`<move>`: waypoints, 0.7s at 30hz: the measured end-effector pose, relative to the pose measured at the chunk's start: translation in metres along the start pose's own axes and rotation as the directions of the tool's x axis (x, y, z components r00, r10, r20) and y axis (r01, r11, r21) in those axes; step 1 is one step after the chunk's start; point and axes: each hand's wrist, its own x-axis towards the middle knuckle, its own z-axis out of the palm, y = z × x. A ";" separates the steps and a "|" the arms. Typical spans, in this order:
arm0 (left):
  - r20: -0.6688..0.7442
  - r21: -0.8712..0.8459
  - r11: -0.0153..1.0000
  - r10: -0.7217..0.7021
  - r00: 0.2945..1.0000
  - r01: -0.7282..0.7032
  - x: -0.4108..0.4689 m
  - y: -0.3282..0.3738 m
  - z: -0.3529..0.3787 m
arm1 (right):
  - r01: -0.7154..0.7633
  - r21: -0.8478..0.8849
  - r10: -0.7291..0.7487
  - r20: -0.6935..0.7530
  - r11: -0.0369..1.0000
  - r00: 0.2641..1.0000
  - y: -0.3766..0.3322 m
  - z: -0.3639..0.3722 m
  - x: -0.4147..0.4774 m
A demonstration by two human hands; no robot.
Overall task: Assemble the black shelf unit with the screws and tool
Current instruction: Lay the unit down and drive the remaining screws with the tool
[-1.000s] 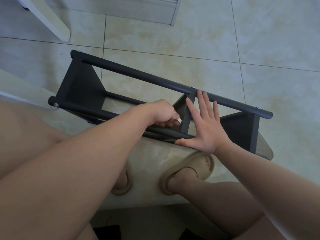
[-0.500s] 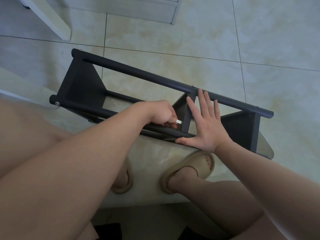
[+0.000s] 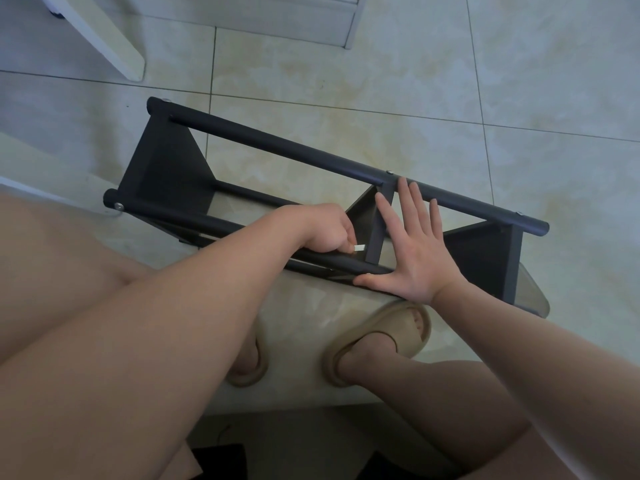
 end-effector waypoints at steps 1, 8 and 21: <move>-0.016 0.015 1.000 0.013 1.000 -0.013 0.000 0.000 -0.002 | 0.000 -0.002 0.000 0.001 1.000 1.000 0.000 0.000 0.000; -0.120 0.098 0.992 0.091 0.989 -0.079 -0.001 0.000 -0.005 | -0.004 0.006 0.004 -0.002 1.000 1.000 0.000 -0.001 0.000; -0.225 -0.471 0.882 -0.122 0.967 0.002 0.011 0.004 0.013 | -0.002 -0.008 0.002 0.011 1.000 1.000 0.000 -0.001 0.000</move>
